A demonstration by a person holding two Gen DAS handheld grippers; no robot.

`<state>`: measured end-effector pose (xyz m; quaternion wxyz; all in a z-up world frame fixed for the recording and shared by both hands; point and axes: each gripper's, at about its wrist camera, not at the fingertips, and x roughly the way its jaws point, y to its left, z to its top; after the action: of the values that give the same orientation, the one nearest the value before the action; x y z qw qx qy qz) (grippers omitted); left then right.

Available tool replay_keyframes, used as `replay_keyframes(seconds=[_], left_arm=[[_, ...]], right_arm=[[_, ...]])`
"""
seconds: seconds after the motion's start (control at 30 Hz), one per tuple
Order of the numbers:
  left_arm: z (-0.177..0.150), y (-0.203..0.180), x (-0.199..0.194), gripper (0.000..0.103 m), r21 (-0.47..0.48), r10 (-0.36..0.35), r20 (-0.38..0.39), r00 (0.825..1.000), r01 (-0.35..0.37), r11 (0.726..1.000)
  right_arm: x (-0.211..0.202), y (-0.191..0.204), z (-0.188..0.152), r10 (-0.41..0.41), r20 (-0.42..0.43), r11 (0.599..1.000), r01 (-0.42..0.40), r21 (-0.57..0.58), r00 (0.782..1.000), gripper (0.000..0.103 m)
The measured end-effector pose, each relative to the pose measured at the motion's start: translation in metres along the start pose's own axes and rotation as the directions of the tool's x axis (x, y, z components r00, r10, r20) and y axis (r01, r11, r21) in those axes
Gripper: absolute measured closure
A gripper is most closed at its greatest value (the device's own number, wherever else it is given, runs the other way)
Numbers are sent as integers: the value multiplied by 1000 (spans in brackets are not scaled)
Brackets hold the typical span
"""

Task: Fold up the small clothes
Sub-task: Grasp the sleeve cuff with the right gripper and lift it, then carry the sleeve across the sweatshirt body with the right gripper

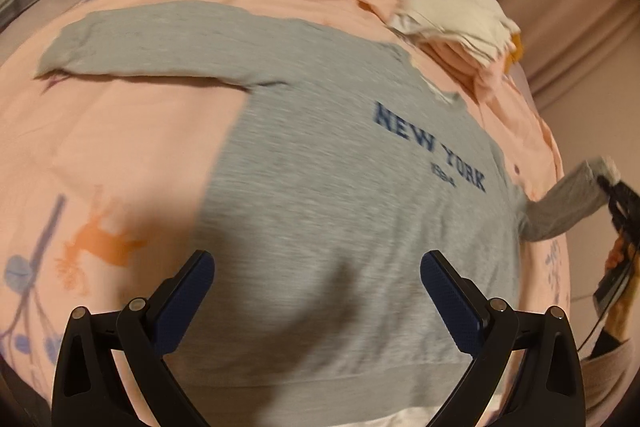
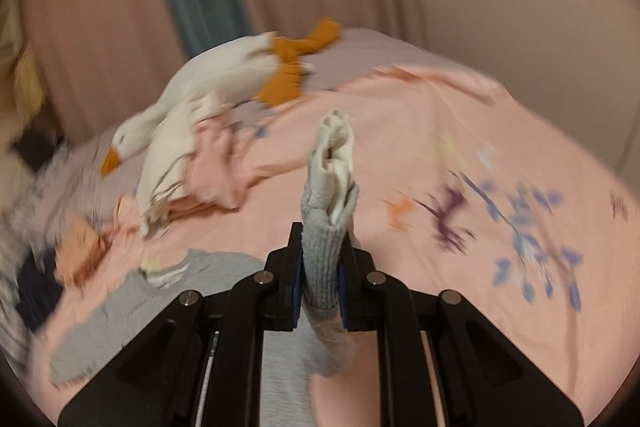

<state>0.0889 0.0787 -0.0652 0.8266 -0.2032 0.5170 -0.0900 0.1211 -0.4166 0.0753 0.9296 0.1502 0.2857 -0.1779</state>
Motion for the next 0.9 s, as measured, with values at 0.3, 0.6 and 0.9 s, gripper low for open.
replay_keyframes(seconds=[0.3,0.6,0.9], left_arm=[[5,51,-2,1,-103,22,-2,1000,-22,994],[17,78,-2,1,-169,17,6,1000,-16,986],[45,92,-10,1,-192,-70,74,995,83,978]], right_arm=[[56,183,-93,-67,-82,827,10,-562,994,87],[94,238,-197,-141,-175,613,-53,-788,974,56],[47,159,-116,289,-291,861,-381,-338,912,38]])
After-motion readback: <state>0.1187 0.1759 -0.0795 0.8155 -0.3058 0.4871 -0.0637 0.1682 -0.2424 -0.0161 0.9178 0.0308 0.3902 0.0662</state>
